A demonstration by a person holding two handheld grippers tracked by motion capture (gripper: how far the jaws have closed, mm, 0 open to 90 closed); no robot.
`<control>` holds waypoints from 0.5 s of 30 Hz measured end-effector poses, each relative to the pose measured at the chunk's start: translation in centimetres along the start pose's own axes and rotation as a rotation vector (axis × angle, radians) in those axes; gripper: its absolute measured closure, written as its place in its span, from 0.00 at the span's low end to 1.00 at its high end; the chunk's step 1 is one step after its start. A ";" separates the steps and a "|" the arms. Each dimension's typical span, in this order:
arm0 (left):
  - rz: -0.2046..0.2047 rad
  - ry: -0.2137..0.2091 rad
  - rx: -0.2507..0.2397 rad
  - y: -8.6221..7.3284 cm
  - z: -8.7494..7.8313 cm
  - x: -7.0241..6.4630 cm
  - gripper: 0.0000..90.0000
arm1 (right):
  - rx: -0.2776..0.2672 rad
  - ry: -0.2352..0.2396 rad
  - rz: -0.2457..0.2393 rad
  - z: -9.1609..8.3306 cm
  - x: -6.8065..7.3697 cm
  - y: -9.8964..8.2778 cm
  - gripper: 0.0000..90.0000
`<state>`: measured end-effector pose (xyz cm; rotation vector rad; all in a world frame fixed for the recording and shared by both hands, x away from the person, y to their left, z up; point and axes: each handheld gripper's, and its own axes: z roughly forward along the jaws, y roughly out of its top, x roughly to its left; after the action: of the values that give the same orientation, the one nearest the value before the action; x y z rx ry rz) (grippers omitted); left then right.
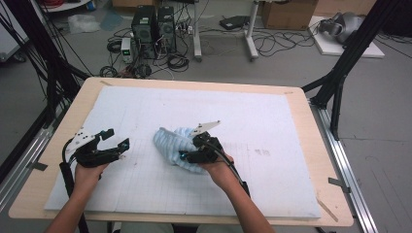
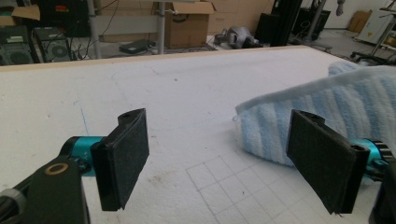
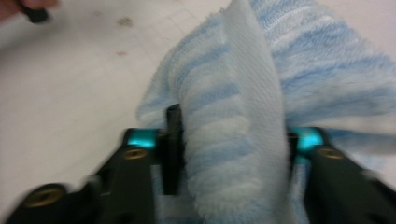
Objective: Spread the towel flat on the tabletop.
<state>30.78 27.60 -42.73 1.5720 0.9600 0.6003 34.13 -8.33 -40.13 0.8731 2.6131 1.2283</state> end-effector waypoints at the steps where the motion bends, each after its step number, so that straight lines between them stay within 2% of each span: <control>1: 0.000 0.000 0.000 0.0 0.0 0.0 0.24 | 0.004 -0.029 -0.010 -0.1 0.0 0.0 0.51; 2: 0.002 0.000 0.000 0.0 0.0 0.0 0.24 | 0.000 -0.043 -0.017 -0.2 0.0 0.0 0.46; 4: 0.004 0.002 -0.002 0.0 0.0 0.0 0.24 | -0.025 -0.081 -0.041 -0.9 -0.1 0.0 0.43; 7: -0.001 0.001 -0.002 0.0 0.0 0.0 0.24 | -0.037 -0.118 -0.067 -1.8 -0.4 0.1 0.46; 10: -0.002 -0.002 -0.001 0.0 0.1 0.0 0.24 | -0.009 -0.101 -0.127 -2.1 -0.2 0.1 0.60; 12: -0.001 -0.004 0.001 0.0 0.1 0.0 0.24 | 0.009 -0.090 -0.166 -2.0 -0.1 0.1 0.76; 13: -0.001 -0.004 0.001 0.0 0.1 0.0 0.24 | 0.001 -0.081 -0.182 -1.9 -0.1 0.2 0.87; 15: 0.001 -0.003 0.001 0.0 0.0 -0.1 0.24 | -0.028 -0.112 -0.211 -2.0 -0.3 0.4 0.92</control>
<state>30.77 27.54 -42.74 1.5740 0.9576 0.5976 33.83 -9.59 -38.58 0.6226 2.5171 1.1235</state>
